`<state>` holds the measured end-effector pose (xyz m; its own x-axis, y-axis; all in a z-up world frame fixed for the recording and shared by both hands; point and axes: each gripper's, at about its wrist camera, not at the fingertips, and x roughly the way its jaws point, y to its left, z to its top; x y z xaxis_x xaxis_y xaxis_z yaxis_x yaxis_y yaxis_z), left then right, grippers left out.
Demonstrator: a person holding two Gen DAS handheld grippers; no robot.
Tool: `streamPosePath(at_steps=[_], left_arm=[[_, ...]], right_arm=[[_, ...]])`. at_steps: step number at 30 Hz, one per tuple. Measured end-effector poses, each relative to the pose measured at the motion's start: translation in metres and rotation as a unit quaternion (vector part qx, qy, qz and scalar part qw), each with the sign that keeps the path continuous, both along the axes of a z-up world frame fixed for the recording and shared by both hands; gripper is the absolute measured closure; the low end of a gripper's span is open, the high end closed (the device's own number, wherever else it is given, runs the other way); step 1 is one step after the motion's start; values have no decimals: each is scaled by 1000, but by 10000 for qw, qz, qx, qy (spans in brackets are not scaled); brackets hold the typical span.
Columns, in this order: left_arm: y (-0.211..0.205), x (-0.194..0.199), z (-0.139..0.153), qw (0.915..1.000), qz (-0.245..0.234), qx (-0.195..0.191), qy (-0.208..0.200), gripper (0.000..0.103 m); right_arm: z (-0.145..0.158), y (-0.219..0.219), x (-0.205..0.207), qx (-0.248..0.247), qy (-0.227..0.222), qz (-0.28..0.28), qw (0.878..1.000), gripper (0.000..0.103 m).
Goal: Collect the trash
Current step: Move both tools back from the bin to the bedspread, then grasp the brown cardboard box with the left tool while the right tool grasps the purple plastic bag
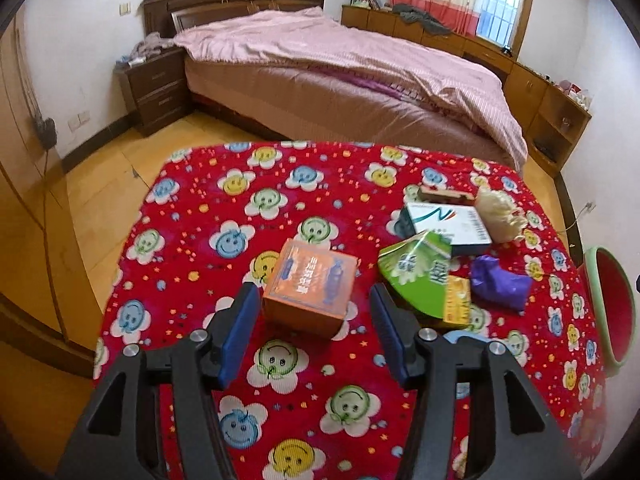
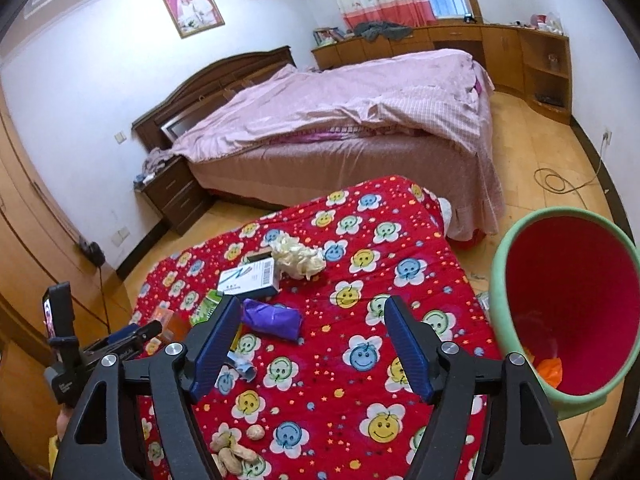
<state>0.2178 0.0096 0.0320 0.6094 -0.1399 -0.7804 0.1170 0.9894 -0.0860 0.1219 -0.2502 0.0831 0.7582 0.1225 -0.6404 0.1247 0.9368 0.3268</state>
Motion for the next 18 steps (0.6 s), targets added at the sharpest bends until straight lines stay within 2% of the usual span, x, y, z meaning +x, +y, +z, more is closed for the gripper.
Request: streamPosePath(at_steps=[8,12,18], left_arm=[[-2,13,-21,9998,-110,172,11,46],[0,20,-28,9999,-95,2,59,46],[6,20,-35,9994,-45,-326,-143,47]], right_arm=[[-23,10,22,-17,301,26,9995,28],[-33,16,30,-28,425,63,9991,27],[-49,29,45,-126,640,135,9978,27]])
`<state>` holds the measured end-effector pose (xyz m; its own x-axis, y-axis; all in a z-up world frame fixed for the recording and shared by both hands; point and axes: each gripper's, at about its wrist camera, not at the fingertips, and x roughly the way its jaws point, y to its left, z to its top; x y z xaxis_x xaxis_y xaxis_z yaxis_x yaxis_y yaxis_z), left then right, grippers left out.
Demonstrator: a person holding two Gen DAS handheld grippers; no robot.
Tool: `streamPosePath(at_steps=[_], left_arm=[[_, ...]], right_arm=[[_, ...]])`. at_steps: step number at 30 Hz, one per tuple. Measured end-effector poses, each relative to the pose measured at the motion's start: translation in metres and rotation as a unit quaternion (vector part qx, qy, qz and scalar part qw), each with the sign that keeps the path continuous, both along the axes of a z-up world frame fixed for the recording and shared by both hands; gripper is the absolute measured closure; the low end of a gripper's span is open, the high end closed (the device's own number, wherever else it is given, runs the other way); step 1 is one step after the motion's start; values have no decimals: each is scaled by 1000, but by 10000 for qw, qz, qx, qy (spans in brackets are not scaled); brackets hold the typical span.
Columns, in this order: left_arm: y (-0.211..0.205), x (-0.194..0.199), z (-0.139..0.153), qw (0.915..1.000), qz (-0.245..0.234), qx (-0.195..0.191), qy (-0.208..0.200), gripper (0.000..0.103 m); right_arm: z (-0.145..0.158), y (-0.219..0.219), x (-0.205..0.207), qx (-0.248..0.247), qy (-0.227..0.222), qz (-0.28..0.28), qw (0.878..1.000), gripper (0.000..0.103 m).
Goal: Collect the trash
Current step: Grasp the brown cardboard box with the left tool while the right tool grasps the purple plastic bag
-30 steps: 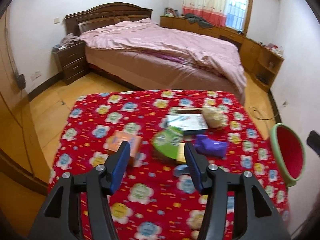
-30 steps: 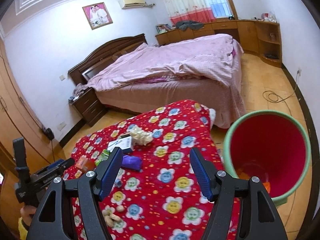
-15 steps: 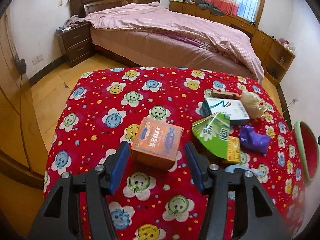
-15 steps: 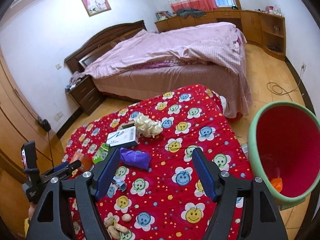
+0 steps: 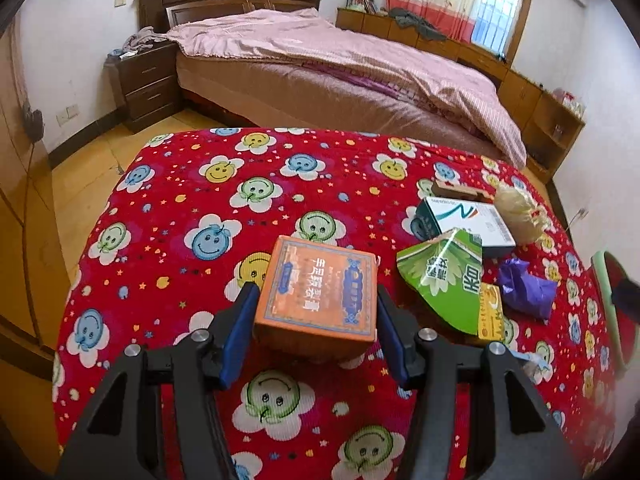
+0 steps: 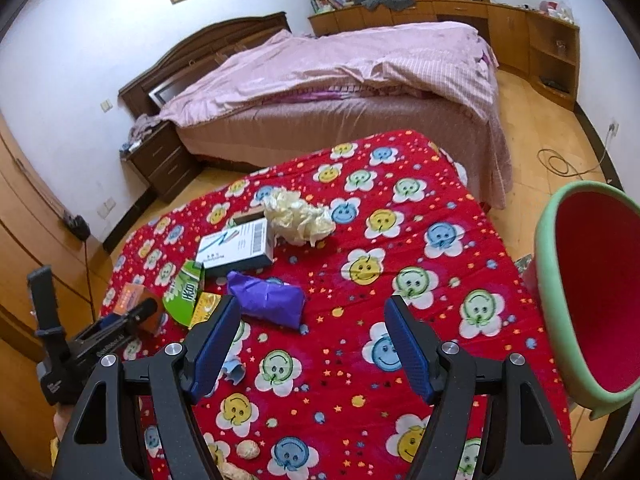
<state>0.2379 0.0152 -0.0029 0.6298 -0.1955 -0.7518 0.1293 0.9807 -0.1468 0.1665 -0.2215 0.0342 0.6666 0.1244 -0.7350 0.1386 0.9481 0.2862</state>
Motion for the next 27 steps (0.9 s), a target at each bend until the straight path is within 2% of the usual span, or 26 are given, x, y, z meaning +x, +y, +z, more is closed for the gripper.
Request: streamPosePath(at_steps=[2,10,19,27], left_arm=[[3,-1,0,9999,50,-118,-72,48],[12,-9,3,9990,213,-138,-365,49],[21,-9,-1,9982,366,-317,-350,49],[22,-8,-2,9981,395,-337,-321,49]], right_arm=[[-6,5,5,-42,77,25,10000,27],[-27,28,28,-166,311,184,9992,27],[-48,52,54,-431,508,344,9972,28],[-54,59,63,-586,407,238,9972,28]])
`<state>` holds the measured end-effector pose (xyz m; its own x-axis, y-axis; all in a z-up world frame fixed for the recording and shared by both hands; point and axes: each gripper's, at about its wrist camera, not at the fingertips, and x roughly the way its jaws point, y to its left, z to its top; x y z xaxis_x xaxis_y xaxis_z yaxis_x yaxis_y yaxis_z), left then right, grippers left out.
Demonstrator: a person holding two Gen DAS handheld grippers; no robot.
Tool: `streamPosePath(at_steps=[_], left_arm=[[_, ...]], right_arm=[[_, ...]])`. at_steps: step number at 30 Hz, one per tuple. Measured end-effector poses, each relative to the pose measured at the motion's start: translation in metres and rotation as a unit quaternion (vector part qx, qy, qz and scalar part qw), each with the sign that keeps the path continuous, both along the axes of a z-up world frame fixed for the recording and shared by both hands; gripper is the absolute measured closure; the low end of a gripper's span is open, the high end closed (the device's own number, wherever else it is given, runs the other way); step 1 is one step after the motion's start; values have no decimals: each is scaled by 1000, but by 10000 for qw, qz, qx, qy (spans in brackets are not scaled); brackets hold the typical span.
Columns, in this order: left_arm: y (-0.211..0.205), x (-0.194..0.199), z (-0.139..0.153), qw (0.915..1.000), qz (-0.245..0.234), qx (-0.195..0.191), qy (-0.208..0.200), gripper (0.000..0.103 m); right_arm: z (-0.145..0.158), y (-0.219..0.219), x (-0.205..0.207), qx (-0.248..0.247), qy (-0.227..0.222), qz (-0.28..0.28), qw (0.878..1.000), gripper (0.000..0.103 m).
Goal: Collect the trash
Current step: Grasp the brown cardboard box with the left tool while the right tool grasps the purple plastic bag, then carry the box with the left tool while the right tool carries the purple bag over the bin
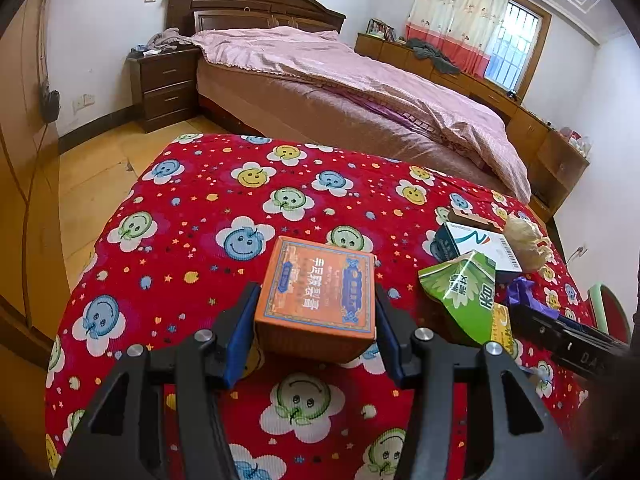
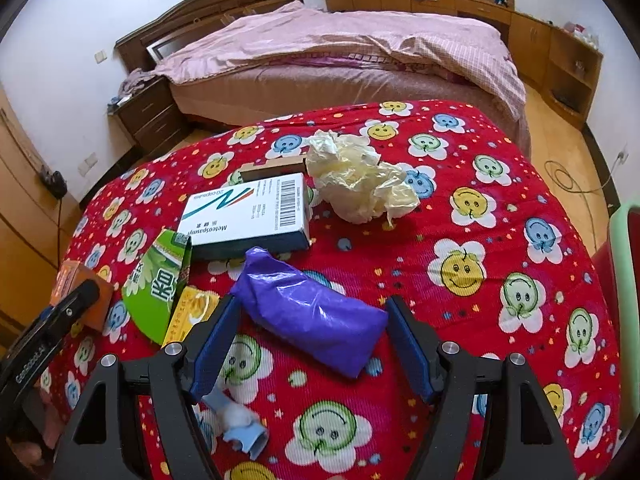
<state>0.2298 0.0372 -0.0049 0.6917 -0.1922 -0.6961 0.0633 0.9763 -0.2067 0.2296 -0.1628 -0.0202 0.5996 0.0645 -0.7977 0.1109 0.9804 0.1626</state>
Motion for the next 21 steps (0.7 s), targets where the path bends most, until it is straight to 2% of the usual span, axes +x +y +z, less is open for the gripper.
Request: streamPosePath(at_steps=[1,3,6,14,21], left_arm=[[0,0,0,10000,-2,3,-6,49],[0,0,0,10000,-5,-6,-4,49],[0,0,0,10000,-4,-9,-4,49],[1,-2,3,9999,14,-71,-86,49],[3,-5,6,9998,78,-121,-138,49]], right_arm=[[0,0,0,-1,-35,-12,10000,28],[-1,1,0,-76,-84,-42,9999,40],[-1,0,-1,-165,-121,-15,9998,48],[7,-15,-13,67,-174,-100,9998,58],[26,-40,-50,146,-411,-290,9986,58]])
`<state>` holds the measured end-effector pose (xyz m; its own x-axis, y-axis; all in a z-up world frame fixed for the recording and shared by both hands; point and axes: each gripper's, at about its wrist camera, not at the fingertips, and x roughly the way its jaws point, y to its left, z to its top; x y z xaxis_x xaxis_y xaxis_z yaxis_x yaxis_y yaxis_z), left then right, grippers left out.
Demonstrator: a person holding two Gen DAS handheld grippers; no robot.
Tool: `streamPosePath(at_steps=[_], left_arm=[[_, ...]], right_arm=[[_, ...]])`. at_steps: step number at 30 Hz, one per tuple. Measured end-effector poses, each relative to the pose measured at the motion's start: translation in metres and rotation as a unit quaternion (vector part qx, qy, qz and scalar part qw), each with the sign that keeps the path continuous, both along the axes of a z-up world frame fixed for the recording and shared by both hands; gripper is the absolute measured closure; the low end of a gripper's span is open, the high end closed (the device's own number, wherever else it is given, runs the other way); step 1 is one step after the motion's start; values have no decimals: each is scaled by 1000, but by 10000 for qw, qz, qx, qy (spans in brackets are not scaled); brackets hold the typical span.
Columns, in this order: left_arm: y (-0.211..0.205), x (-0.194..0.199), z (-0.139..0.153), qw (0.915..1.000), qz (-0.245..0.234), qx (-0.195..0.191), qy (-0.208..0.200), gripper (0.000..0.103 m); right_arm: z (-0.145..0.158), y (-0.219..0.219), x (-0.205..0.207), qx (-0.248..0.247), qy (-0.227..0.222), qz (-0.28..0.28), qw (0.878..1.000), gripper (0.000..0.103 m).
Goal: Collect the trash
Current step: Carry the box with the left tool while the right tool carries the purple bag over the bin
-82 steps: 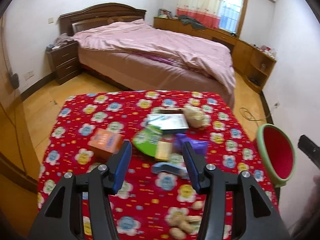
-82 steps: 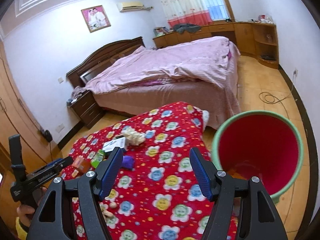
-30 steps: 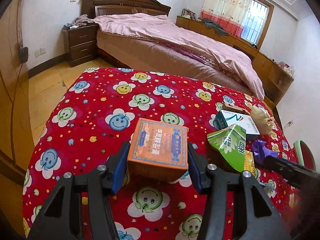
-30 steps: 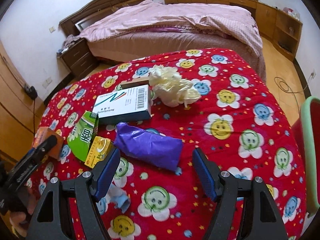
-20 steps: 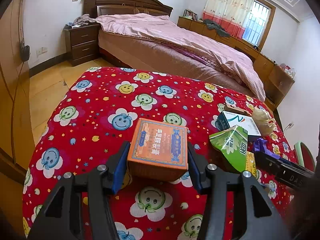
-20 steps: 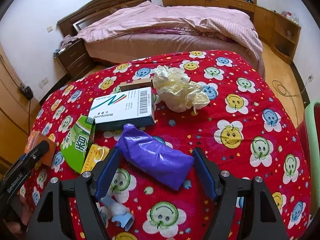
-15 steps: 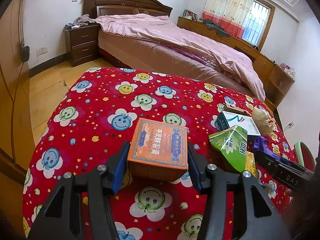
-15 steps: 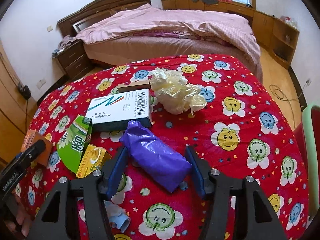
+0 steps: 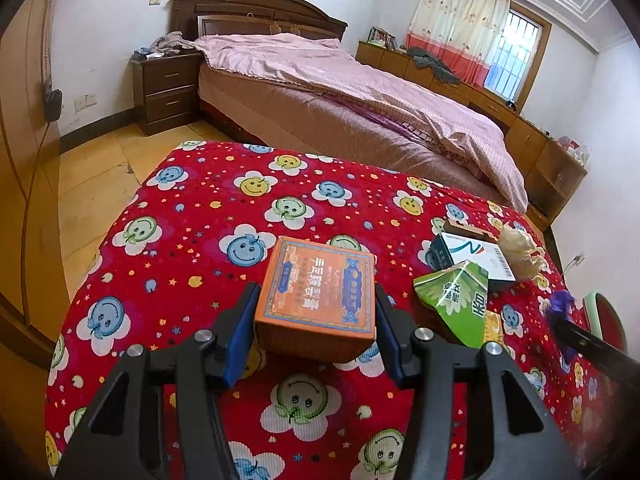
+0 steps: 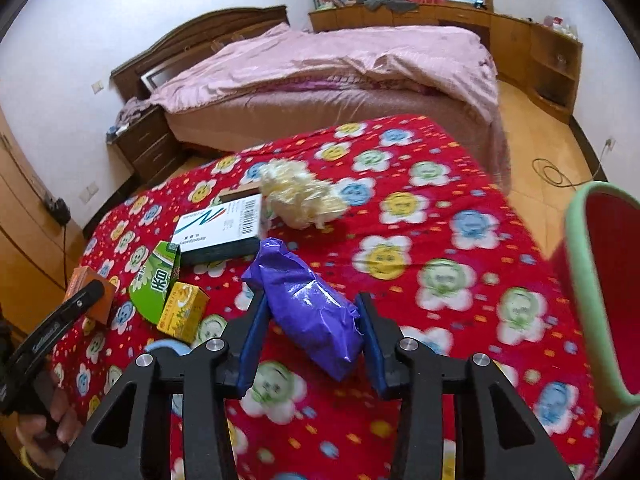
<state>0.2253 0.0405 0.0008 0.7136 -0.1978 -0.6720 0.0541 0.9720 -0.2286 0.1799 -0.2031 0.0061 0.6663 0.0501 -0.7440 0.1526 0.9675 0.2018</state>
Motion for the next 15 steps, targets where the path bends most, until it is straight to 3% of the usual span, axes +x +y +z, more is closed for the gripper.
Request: streamPosePath(at_steps=[7,15], left_arm=[[-3,-5,3,10000,-28,15,-82,49],[-13,-10,9,9997,-188,33,-129,49]], right_arm=[[12,-39,-46,-208,-119,-353,9991,58],[23,-102,-95,-199,-240,-1153,9928,58]])
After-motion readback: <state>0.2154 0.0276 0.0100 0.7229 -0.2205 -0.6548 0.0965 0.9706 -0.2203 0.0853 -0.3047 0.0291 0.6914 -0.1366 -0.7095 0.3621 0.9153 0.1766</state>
